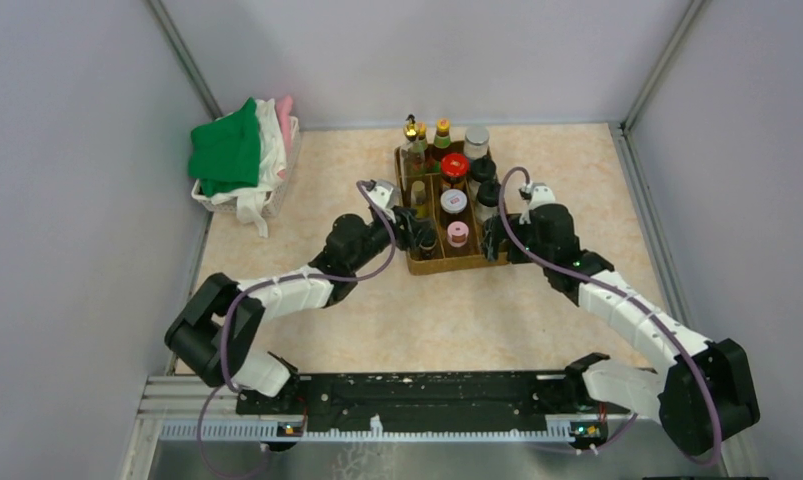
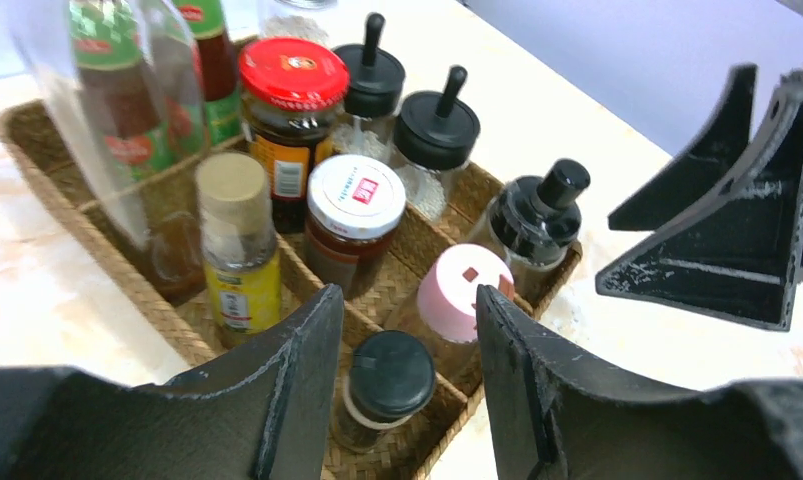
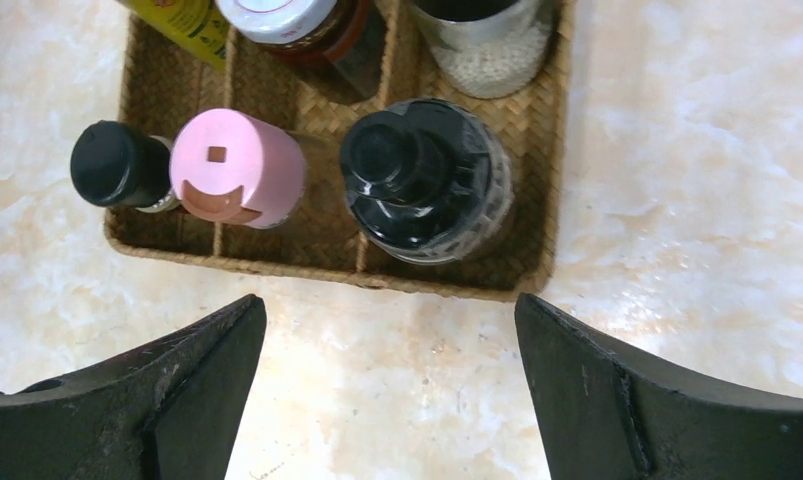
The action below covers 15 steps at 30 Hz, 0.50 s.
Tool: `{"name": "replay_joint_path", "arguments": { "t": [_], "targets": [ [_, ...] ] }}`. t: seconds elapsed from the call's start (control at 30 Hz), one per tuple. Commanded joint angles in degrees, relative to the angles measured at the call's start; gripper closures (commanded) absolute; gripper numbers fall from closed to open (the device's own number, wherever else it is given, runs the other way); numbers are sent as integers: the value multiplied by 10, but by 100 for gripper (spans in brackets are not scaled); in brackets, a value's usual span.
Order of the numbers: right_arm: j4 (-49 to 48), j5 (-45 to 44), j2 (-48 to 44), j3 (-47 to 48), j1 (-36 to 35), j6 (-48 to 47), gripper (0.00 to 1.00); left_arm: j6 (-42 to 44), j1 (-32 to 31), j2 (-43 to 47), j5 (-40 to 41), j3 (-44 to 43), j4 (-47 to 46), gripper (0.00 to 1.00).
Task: Organize the condiment bottles
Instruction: Place the bottle in the storage box, then reset both arms
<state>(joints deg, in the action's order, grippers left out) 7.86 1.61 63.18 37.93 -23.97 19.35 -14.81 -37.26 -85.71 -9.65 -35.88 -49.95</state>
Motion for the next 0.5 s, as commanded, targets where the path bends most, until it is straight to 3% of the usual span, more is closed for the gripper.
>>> {"name": "replay_joint_path", "arguments": {
  "t": [0.0, 0.1, 0.23, 0.33, 0.4, 0.47],
  "targets": [
    [34, -63, -32, 49, -5, -4, 6, 20, -3, 77, 84, -43, 141, 42],
    [61, -122, -36, 69, -2, -13, 6, 2, -2, 114, 200, -60, 234, 41],
    [70, -170, -40, 79, 30, -15, 6, -16, 10, 124, 260, -68, 310, 39],
    [55, -168, -31, 75, 68, -14, 6, -40, 31, 110, 266, -67, 336, 36],
    [38, -157, -11, 73, 102, -13, 7, -76, 73, 91, 223, -64, 345, 34],
    [17, -131, 24, 72, 152, -9, 17, -110, 124, 63, 166, -59, 339, 34]
  ]
}}
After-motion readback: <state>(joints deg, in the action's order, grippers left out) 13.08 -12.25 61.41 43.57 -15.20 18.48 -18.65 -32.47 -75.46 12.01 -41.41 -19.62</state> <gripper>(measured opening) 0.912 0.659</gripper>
